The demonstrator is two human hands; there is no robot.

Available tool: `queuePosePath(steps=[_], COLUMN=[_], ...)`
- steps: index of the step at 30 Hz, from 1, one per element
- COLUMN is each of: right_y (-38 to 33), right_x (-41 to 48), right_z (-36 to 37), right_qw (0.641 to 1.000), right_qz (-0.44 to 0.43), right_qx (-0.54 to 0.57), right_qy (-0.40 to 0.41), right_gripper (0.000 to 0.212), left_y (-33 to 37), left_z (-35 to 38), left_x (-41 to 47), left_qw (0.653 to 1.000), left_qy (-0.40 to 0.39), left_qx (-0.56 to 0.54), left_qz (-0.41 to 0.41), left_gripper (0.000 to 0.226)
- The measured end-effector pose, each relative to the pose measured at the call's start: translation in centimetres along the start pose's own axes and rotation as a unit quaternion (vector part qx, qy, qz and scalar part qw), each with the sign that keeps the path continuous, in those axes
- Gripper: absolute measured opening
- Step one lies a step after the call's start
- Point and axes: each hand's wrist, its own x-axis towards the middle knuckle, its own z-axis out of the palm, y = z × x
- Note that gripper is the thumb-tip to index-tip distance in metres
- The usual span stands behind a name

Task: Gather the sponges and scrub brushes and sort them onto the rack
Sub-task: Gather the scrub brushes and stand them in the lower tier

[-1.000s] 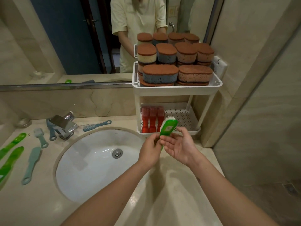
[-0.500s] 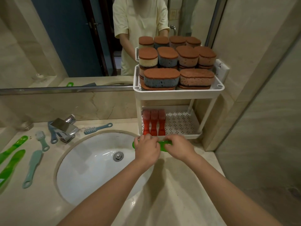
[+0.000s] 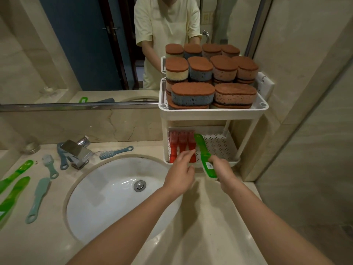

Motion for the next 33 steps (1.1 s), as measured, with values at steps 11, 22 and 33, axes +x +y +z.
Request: queuePosePath(steps=[11, 22, 33], right_y=[-3.4, -2.7, -1.6], right_x=[4.4, 10.5, 10.9], right_z=[5.9, 9.1, 9.1], right_qw=[0.995, 0.987, 0.939], right_qz=[0.019, -0.022, -0.116], right_qx=[-0.034, -0.123, -0.318], right_qy=[-0.09, -0.1, -0.066], right_gripper=[0.01, 0.02, 0.014], left_y=[-2.9, -5.4, -6.3], left_z=[-2.8, -2.3, -1.5], left_x=[2.4, 2.4, 2.4], left_qw=[0.995, 0.986, 0.97], left_qy=[0.071, -0.001, -0.026], left_qx=[0.004, 0.158, 0.234], left_qz=[-0.076, -0.045, -0.068], left_gripper=[0.04, 0.05, 0.047])
